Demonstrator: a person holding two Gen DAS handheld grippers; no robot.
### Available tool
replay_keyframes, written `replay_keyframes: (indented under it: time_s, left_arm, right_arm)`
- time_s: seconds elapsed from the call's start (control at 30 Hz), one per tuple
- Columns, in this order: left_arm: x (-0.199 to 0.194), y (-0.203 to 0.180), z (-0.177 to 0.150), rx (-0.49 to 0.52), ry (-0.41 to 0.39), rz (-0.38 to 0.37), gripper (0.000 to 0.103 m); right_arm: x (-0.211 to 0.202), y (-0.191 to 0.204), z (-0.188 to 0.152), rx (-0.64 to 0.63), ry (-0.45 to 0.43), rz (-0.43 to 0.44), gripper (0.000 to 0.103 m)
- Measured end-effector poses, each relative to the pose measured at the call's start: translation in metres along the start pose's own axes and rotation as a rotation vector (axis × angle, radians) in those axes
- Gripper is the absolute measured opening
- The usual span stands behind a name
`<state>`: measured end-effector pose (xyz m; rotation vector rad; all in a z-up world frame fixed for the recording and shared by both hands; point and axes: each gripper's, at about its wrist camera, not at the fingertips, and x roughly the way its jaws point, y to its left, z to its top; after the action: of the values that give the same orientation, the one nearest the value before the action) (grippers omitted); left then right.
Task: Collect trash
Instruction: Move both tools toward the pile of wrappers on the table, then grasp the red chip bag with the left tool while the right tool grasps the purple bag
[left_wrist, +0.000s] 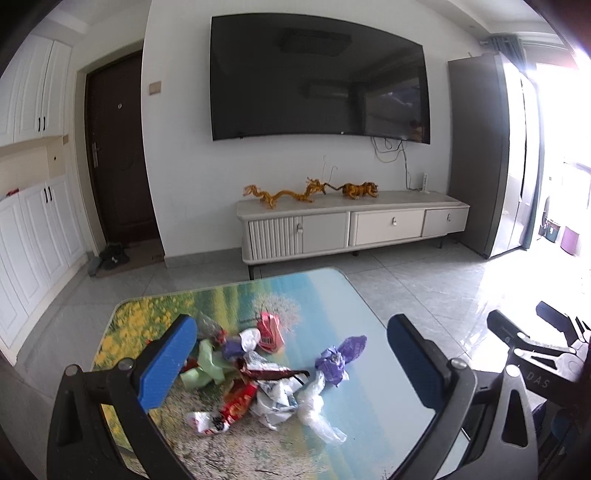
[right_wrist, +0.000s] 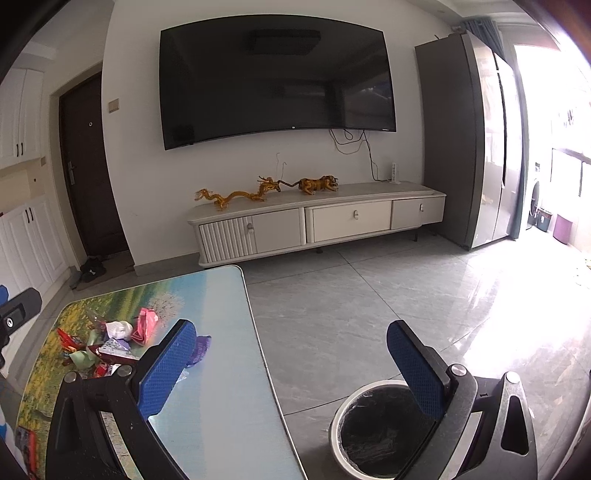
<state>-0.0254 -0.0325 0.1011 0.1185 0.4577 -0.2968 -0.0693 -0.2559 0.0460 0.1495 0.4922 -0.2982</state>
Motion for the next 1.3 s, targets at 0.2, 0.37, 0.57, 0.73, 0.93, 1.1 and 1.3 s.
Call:
replay_keyframes:
  time_s: [0.2,0.37,0.57,0.73,0.93,1.1,1.3]
  left_arm:
    - [-0.019,0.01,0.023,0.027,-0.051,0.013,0.103]
    - [-0.023,0.02,0.029,0.01,-0.054,0.013,0.103]
    - [-0.005,0.037,0.016,-0.017,-0.001,0.046,0.103]
    - [0.008,0.05,0.013,-0.027,0.024,0.07,0.103]
    - [0.028,0.072,0.016,-0.033,0.066,0.095,0.098]
    - [0.038,0.087,0.02,-0.047,0.088,0.083,0.093]
    - [0.062,0.1,-0.006,-0.06,0.184,0.086,0.083]
  right_arm:
    - [-0.011,0.006,0.009,0.003,-0.042,0.034,0.103]
    - [-0.013,0.013,0.014,-0.007,-0.035,0.07,0.103]
    - [-0.005,0.024,0.011,-0.025,-0.025,0.128,0.103]
    - [0.008,0.031,0.008,-0.035,0.006,0.18,0.103]
    - [0.03,0.037,0.01,-0.044,0.055,0.258,0.094]
    - [0.05,0.042,0.006,-0.043,0.115,0.325,0.086]
    - [0.08,0.051,-0.003,-0.024,0.21,0.394,0.079]
